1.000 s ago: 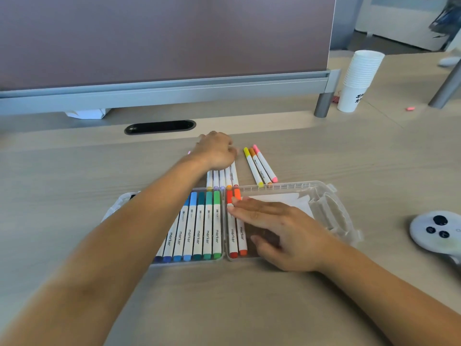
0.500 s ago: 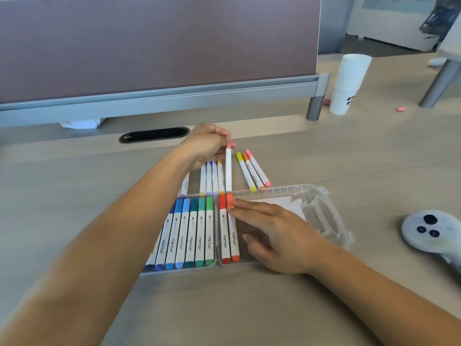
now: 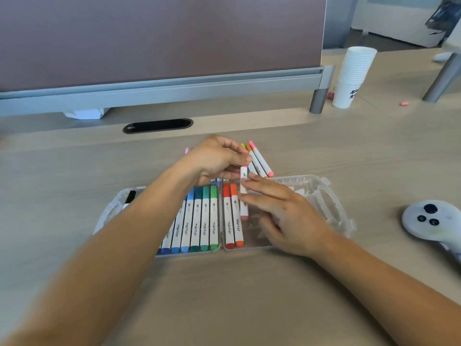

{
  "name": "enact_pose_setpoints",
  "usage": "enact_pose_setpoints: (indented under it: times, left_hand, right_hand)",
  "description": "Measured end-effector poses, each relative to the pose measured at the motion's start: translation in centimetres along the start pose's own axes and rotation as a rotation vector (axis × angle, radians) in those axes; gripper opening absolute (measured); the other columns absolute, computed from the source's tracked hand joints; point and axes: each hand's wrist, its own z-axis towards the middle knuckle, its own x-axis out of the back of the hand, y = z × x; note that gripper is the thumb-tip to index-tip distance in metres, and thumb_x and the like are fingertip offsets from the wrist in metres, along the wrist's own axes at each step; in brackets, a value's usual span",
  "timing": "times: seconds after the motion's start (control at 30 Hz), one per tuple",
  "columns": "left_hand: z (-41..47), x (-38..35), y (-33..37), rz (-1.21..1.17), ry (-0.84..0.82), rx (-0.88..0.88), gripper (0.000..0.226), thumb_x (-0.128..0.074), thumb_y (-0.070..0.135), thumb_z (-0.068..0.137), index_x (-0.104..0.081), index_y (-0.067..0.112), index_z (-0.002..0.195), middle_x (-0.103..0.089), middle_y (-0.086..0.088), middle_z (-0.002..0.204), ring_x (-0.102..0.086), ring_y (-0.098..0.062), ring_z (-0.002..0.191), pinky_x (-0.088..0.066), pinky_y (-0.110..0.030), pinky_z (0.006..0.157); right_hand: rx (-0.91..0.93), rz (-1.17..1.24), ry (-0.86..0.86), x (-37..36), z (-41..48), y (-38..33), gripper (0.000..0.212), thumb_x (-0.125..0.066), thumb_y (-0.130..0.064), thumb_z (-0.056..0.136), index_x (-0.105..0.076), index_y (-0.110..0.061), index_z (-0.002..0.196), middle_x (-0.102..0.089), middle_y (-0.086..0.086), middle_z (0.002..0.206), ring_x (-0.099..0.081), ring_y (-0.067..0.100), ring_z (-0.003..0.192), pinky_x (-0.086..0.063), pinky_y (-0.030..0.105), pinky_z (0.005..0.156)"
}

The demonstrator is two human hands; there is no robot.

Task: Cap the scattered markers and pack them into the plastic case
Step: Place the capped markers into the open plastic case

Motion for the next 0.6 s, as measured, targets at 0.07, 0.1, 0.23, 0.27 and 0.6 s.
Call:
enact_pose_setpoints:
  times: [0.07, 0.1, 0.23, 0.27, 0.6]
  left_hand:
    - [-0.3, -0.1, -0.6, -0.012, -0.006, 0.038, 0.012, -0.071, -0.002, 0.083, -0.064, 0.006, 0.088, -0.072, -0.001, 0.067, -0.070, -0.013, 0.061, -0.061, -0.028, 0.060]
    - [-0.4, -0.2, -0.8, 0.012, -0.009, 0.050, 0.011, -0.072, -0.003, 0.083, -0.065, 0.004, 0.088, -0.072, -0.002, 0.067, -0.070, -0.014, 0.062, -0.060, -0.027, 0.060]
    - [-0.5, -0.6, -1.6, 0.193, 0.000, 0.068, 0.015, -0.076, 0.003, 0.080, -0.071, 0.000, 0.094, -0.074, -0.010, 0.079, -0.072, -0.020, 0.072, -0.062, -0.031, 0.071]
    - [-0.4, -0.6, -1.8, 0.232, 0.015, 0.055, 0.015, -0.077, 0.006, 0.080, -0.073, 0.001, 0.094, -0.073, -0.010, 0.078, -0.071, -0.019, 0.069, -0.061, -0.028, 0.070]
    - [-0.8, 0.7, -2.4, 0.684, 0.075, -0.023, 0.004, -0.079, 0.025, 0.081, -0.078, 0.025, 0.076, -0.075, 0.009, 0.077, -0.070, -0.006, 0.080, -0.057, -0.033, 0.088]
  right_hand:
    - [0.017, 0.007, -0.013, 0.0, 0.0, 0.0, 0.041, -0.044, -0.010, 0.084, -0.074, -0.008, 0.112, -0.065, 0.008, 0.128, -0.055, 0.021, 0.129, -0.048, 0.042, 0.104]
    - [0.012, 0.022, -0.030, 0.1, -0.1, -0.1, 0.040, -0.043, -0.011, 0.084, -0.076, -0.008, 0.108, -0.068, 0.007, 0.124, -0.058, 0.020, 0.126, -0.051, 0.042, 0.102]
    - [0.001, 0.040, -0.090, 0.2, 0.0, -0.2, 0.045, -0.039, -0.013, 0.079, -0.079, -0.010, 0.098, -0.073, 0.004, 0.113, -0.065, 0.018, 0.115, -0.057, 0.041, 0.092]
    - [0.000, 0.046, -0.096, 0.3, 0.1, -0.2, 0.045, -0.039, -0.013, 0.079, -0.079, -0.010, 0.097, -0.074, 0.003, 0.112, -0.066, 0.018, 0.114, -0.057, 0.040, 0.091]
    - [-0.038, 0.128, -0.204, 0.3, 0.2, -0.4, 0.042, -0.041, -0.015, 0.079, -0.080, -0.014, 0.093, -0.074, 0.000, 0.111, -0.066, 0.011, 0.111, -0.053, 0.030, 0.095]
